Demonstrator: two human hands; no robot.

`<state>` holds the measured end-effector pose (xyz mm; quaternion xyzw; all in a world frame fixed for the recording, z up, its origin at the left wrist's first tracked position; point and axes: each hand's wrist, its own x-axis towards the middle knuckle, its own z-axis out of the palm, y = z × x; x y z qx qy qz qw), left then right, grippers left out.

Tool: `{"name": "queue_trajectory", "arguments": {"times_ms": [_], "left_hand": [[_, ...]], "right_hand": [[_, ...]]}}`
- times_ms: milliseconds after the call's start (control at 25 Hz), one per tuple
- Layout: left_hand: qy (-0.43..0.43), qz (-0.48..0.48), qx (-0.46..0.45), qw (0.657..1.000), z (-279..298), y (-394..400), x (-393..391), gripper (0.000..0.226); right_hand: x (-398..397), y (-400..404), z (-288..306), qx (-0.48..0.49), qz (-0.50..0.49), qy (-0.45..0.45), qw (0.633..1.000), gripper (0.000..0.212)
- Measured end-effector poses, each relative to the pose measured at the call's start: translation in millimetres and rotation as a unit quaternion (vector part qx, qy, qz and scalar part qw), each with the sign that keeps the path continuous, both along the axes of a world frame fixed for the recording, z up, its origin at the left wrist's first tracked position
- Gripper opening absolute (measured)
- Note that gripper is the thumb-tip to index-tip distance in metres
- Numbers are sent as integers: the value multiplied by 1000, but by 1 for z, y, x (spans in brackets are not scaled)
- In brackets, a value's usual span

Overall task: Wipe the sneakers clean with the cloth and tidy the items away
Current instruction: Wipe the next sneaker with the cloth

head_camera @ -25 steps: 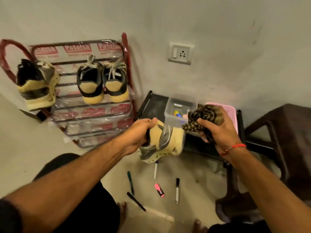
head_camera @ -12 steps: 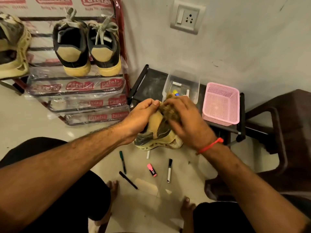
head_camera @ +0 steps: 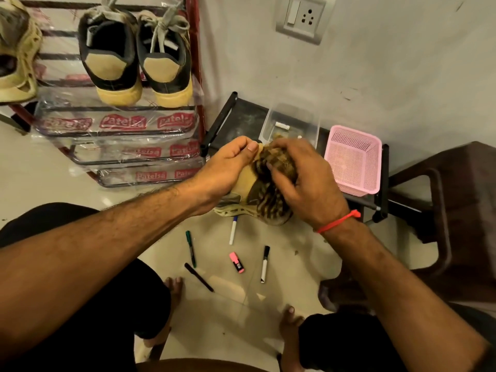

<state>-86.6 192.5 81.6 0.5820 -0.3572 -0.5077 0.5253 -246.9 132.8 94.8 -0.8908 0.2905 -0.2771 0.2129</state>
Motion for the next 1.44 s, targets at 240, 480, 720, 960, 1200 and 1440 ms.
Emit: {"name": "queue_trajectory", "arguments": {"times_ms": [240, 480, 720, 960, 1200, 1440], "left_hand": [[-18, -19, 11, 1000, -3, 5, -6, 29], [10, 27, 20, 999, 1, 0, 2, 26], [14, 16, 16, 1000, -1, 2, -4, 22], [14, 59, 52, 997, 2, -1, 3, 38], [100, 104, 70, 987, -2, -5, -5, 26], [143, 159, 113, 970, 3, -10, 8, 25]], "right_hand": [[-7, -18, -2, 43, -91, 0, 995, 29], [3, 28, -4, -34, 107, 82, 990, 41], [-9, -23, -4, -7, -60, 94, 994, 38], [-16, -23, 8, 111, -151, -100, 977, 43], [-6, -3, 3, 52, 38, 102, 993, 74], [0, 19, -14, -55, 108, 129, 984, 62]]}}
